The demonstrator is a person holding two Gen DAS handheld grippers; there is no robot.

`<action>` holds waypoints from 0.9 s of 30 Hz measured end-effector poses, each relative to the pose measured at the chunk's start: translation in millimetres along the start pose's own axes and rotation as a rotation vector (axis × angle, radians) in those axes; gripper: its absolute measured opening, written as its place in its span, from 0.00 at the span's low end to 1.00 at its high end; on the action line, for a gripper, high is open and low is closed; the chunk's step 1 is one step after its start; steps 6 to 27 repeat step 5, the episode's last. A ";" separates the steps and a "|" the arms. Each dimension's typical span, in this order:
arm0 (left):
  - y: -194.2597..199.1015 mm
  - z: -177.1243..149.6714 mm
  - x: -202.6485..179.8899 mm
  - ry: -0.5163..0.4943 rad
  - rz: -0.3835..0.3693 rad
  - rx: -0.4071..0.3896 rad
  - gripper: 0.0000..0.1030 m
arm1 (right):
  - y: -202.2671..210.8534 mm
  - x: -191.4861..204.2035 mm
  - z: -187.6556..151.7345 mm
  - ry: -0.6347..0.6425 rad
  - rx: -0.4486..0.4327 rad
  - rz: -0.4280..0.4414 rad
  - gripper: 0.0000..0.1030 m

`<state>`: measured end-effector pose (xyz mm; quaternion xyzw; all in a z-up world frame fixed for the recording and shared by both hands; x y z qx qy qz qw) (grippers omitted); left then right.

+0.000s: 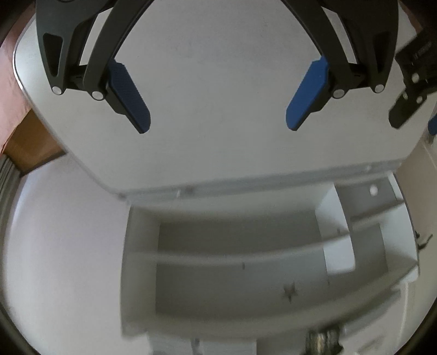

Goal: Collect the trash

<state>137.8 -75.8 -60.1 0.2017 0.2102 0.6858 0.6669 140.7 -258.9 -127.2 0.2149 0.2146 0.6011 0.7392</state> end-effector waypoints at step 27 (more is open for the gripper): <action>-31.5 -6.1 2.8 -0.026 -0.012 0.099 0.94 | -22.7 -5.1 -7.7 0.009 0.124 -0.005 0.93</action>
Point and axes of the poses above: each gripper's, at about its wrist camera, not at the fingertips, and y roughly against the way its jaws point, x to its left, z to its top, the point moved 6 cm from there along -y, roughly the way its jaws point, and after that the axes turned 8 degrees about y, right-handed, at the moved point
